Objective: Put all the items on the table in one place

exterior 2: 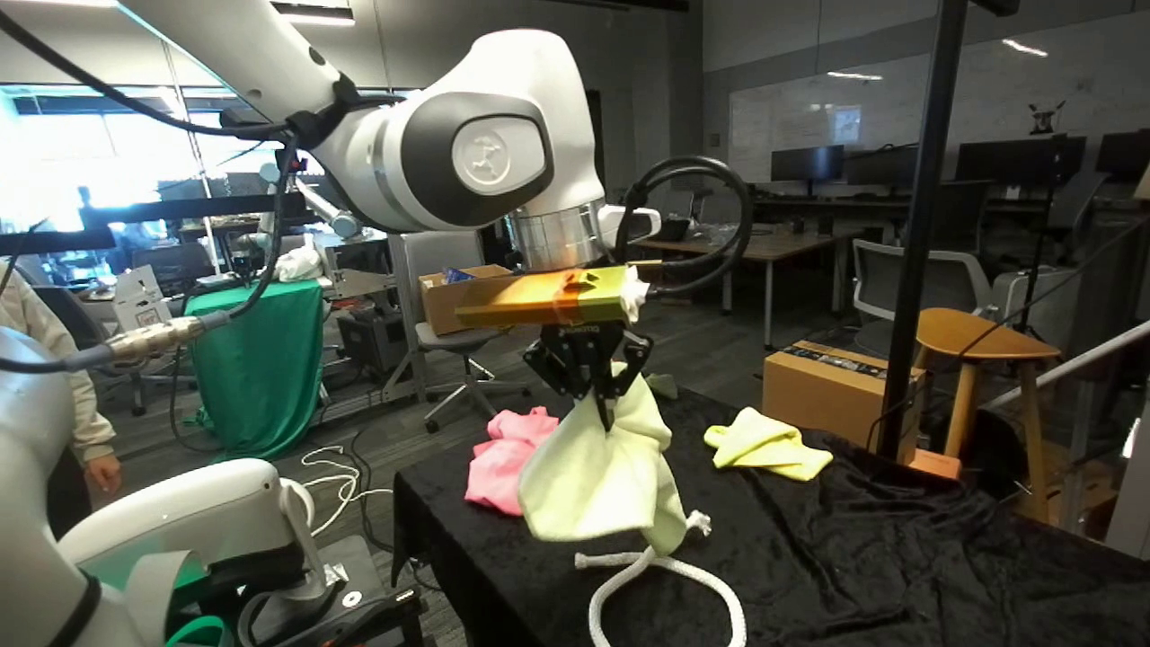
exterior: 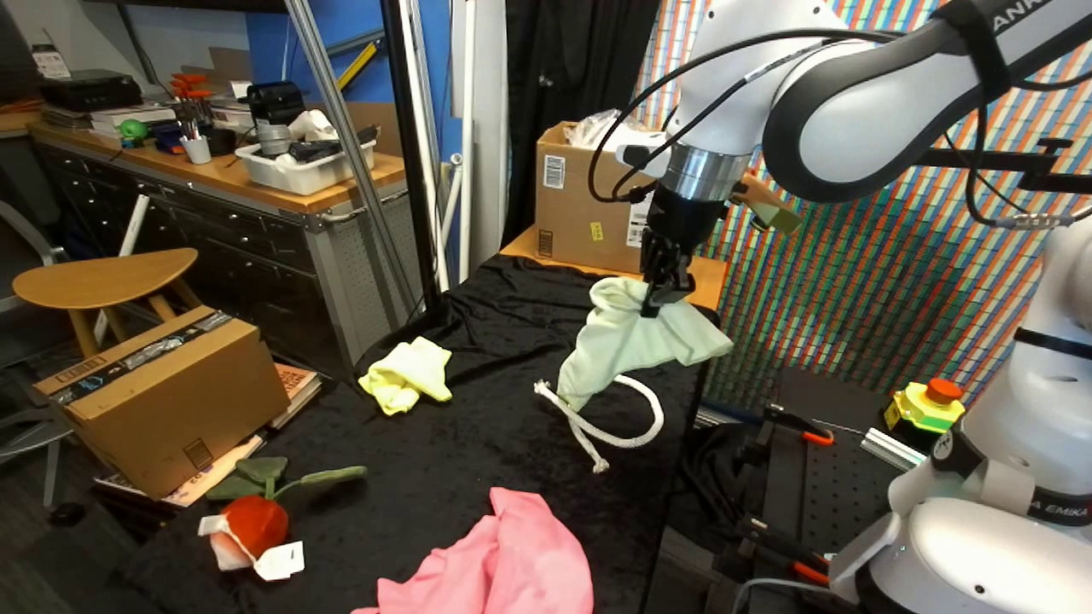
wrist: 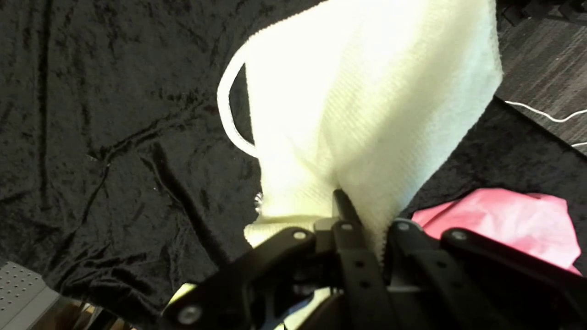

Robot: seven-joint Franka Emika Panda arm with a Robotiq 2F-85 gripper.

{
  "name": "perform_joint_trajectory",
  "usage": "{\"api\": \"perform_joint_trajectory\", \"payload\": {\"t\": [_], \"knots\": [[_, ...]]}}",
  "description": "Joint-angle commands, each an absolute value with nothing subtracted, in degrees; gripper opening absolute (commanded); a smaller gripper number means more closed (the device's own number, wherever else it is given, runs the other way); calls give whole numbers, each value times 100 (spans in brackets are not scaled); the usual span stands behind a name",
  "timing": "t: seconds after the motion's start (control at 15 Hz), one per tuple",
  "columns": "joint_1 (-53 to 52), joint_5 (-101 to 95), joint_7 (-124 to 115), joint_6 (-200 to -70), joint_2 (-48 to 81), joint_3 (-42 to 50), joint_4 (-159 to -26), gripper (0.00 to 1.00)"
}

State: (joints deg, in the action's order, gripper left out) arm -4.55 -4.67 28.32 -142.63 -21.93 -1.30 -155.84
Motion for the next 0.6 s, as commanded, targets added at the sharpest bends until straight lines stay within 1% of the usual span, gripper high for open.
{"api": "perform_joint_trajectory", "payload": {"t": [0.0, 0.07, 0.13, 0.53], "knots": [[-591, -666, 2536, -14207, -2297, -162, -15552, 35], [-609, -693, 2482, -14172, -2275, -167, -15519, 35], [-592, -767, 2376, -14172, -2258, -200, -15502, 40], [-598, -868, 2027, -14137, -2152, -255, -15385, 84]]}}
